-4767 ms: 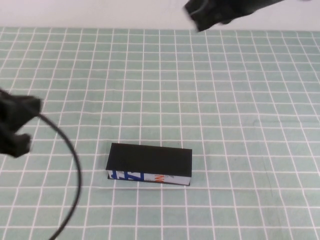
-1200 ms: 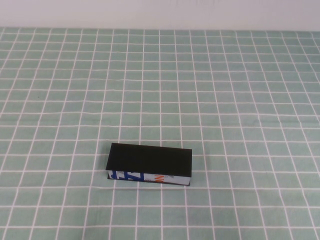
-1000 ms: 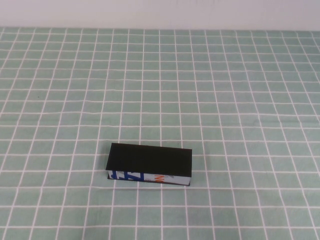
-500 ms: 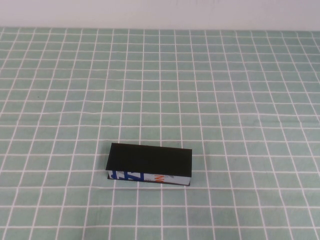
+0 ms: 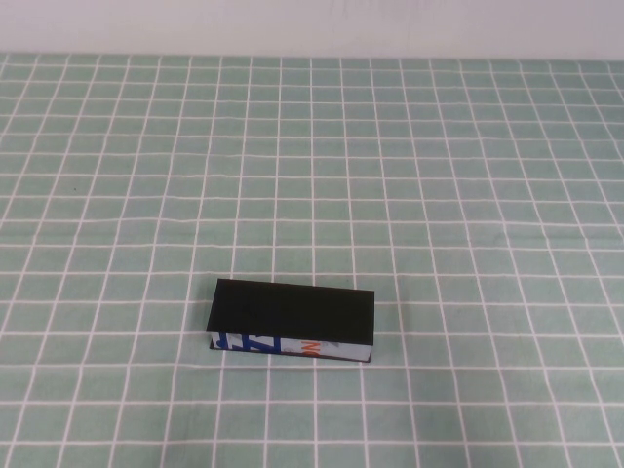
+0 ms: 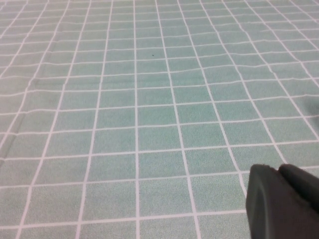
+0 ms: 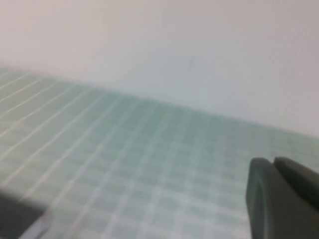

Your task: Return glasses to glasses case

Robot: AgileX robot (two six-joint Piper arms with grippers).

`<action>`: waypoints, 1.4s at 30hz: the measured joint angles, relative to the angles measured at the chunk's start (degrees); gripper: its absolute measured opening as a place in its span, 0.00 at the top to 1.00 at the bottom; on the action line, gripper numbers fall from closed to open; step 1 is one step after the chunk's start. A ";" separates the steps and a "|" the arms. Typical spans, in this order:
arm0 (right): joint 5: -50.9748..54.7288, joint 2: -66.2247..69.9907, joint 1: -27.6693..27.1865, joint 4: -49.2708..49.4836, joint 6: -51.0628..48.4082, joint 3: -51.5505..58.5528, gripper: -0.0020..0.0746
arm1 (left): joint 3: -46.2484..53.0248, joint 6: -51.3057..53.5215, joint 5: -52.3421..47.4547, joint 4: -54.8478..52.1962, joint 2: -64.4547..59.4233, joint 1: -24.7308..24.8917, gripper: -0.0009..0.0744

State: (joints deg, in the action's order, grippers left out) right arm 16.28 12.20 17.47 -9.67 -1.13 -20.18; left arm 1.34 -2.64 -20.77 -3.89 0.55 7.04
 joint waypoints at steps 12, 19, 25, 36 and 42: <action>12.06 -12.99 -16.10 8.47 0.00 0.42 0.99 | 0.00 0.00 0.00 0.09 0.13 0.00 0.99; 10.10 -12.99 -17.02 13.33 0.00 10.97 0.99 | 0.00 0.00 0.00 0.09 0.13 0.08 0.99; 2.81 -12.99 -17.02 15.74 0.00 21.21 0.99 | 0.00 0.00 0.00 0.09 0.13 0.08 0.99; 5.37 -12.99 -16.23 15.95 0.00 21.48 0.99 | 0.00 0.00 0.00 0.09 0.13 0.08 0.99; 5.37 -12.99 -13.51 15.95 0.00 21.48 0.99 | 0.00 0.00 0.00 0.09 0.13 0.08 0.99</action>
